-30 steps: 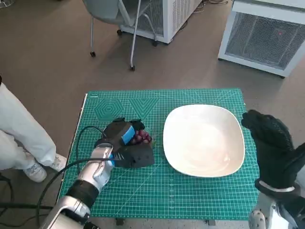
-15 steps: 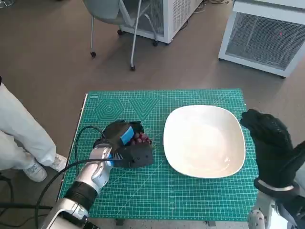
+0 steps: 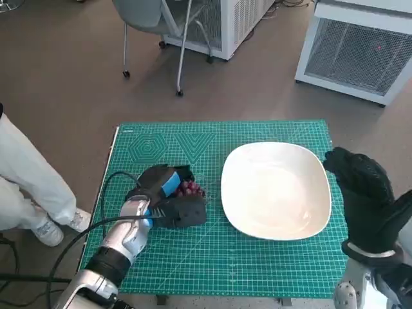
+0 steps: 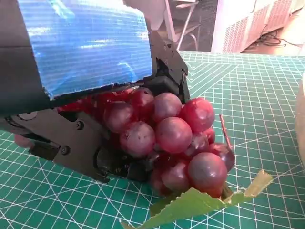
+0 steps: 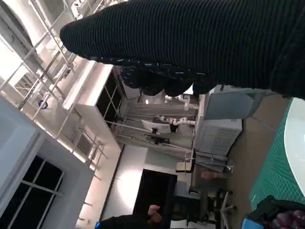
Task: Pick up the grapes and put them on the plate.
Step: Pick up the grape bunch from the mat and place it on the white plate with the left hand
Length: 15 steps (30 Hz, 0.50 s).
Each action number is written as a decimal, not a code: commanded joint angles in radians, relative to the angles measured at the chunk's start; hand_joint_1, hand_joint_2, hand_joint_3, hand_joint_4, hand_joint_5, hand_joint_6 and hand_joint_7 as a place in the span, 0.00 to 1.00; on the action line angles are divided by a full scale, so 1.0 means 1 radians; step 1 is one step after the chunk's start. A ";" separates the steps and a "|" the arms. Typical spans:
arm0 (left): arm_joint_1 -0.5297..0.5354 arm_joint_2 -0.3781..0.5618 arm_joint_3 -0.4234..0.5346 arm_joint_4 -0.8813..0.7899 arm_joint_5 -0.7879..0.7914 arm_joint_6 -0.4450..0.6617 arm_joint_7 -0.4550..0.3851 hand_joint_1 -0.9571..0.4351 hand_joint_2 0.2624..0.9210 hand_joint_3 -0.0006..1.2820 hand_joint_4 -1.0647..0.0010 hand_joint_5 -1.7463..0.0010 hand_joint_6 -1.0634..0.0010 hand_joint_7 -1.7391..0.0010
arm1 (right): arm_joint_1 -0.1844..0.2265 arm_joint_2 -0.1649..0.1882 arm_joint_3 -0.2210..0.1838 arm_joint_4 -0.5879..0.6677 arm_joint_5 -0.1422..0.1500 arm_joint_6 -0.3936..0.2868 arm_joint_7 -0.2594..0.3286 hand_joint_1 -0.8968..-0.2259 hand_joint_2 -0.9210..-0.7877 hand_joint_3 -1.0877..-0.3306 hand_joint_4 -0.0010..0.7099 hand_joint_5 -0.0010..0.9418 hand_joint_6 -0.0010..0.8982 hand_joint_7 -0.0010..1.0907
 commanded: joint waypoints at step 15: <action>0.137 0.094 0.109 -0.613 0.038 0.152 -0.097 0.69 1.00 0.08 0.38 0.30 0.44 0.33 | 0.000 0.006 -0.001 0.020 0.001 0.001 0.010 0.74 0.00 0.68 0.89 0.10 0.28 0.76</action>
